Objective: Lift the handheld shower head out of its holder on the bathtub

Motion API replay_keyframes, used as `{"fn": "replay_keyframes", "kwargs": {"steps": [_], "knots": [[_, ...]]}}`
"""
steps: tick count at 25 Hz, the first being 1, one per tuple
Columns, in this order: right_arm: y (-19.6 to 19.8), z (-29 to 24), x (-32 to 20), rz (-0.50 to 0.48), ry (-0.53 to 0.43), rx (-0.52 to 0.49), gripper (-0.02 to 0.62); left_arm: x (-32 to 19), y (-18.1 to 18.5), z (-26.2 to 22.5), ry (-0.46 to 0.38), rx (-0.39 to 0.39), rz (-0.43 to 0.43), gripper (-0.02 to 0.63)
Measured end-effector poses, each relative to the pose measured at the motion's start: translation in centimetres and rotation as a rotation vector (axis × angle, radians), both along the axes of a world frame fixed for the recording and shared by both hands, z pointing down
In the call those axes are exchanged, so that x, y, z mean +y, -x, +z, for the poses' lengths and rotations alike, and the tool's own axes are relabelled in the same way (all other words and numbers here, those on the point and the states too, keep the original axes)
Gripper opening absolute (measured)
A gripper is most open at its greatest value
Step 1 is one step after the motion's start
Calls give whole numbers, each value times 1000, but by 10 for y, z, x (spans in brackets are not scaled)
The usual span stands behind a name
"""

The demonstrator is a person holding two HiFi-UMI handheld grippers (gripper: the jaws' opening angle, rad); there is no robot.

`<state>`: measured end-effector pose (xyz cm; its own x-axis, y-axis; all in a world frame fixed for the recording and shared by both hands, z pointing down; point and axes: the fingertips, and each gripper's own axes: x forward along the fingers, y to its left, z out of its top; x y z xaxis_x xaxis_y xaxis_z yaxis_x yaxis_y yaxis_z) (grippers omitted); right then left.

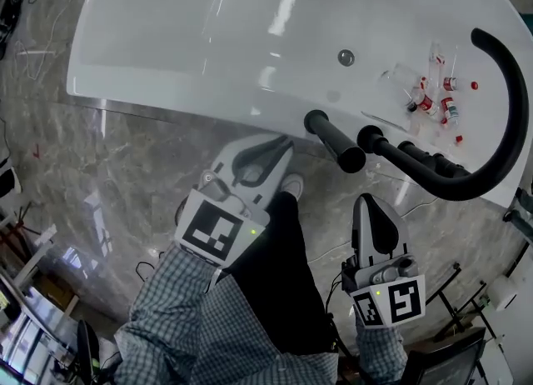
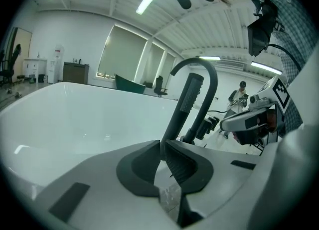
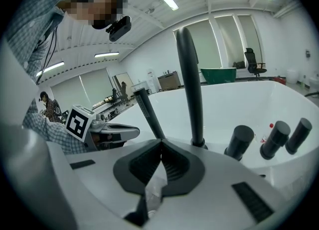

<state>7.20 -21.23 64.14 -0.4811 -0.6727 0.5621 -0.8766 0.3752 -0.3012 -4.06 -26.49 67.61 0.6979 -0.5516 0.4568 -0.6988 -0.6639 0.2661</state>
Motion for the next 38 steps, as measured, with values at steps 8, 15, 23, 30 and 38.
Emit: {"fn": "replay_keyframes", "kwargs": {"steps": [8,15,23,30,38], "knots": [[-23,14,9,29,12,17,15,-4,-23,26,-85,-143,82,97],[-41,20,15,75,28,28,15,-14,-43,37,-142,-201,129,126],[-62,25,18,117,44,32,15,-23,-61,49,-148,-229,147,127],[-75,29,21,140,54,33,15,-29,-66,53,-160,-247,151,127],[-78,29,28,149,57,28,15,-28,-64,48,-152,-239,113,127]]}}
